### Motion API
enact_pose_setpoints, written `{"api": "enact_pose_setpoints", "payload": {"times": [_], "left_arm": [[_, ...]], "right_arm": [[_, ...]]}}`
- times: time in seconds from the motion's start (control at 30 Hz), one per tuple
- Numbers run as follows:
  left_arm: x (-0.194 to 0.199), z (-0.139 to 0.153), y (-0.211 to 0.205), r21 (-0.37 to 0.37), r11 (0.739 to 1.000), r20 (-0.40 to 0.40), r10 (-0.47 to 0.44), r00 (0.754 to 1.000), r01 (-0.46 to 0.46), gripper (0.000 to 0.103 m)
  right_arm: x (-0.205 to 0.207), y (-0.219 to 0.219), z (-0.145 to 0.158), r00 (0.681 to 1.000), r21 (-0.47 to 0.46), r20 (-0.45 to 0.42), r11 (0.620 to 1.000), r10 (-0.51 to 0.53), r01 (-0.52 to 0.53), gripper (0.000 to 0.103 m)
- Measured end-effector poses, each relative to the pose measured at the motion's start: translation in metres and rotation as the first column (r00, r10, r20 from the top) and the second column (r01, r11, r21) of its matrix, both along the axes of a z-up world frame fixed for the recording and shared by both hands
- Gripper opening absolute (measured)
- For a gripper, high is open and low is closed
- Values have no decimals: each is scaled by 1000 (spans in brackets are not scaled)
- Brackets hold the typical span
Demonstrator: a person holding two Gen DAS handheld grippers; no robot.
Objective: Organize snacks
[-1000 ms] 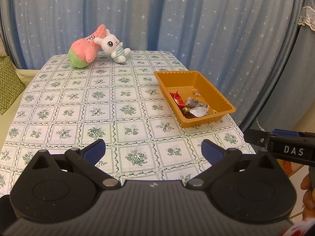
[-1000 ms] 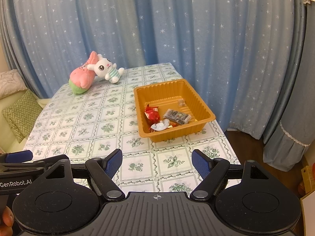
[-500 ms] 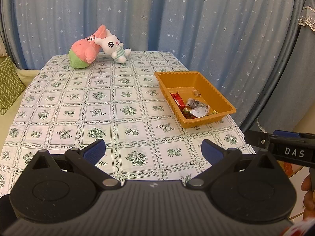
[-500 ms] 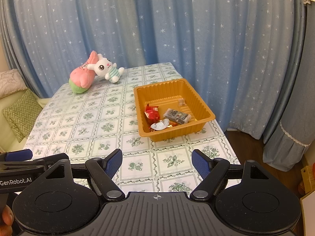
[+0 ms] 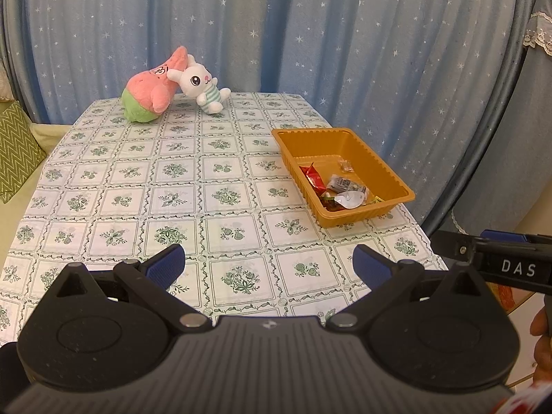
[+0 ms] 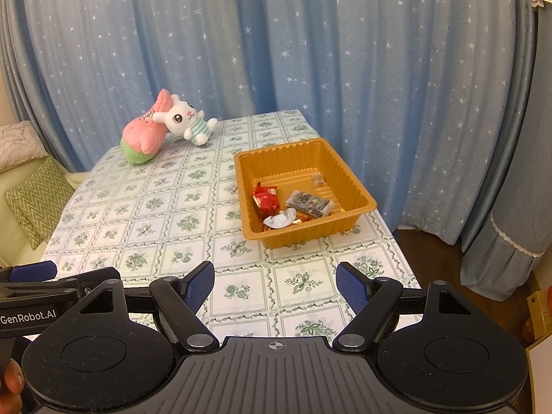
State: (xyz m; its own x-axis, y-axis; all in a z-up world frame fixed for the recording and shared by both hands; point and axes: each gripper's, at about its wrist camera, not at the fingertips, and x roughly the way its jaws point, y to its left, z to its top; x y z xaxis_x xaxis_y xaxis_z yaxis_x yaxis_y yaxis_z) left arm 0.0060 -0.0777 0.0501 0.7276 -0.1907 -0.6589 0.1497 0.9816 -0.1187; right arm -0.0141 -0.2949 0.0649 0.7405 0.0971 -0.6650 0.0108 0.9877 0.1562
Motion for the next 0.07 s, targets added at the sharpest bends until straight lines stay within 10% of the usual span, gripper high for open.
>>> {"api": "enact_pose_setpoints", "payload": {"times": [0.07], "left_arm": [[0, 0, 1, -2, 1000, 1, 5, 1000, -5, 103]], "right_arm": [[0, 0, 0, 1000, 0, 0, 1000, 0, 0, 77]]}}
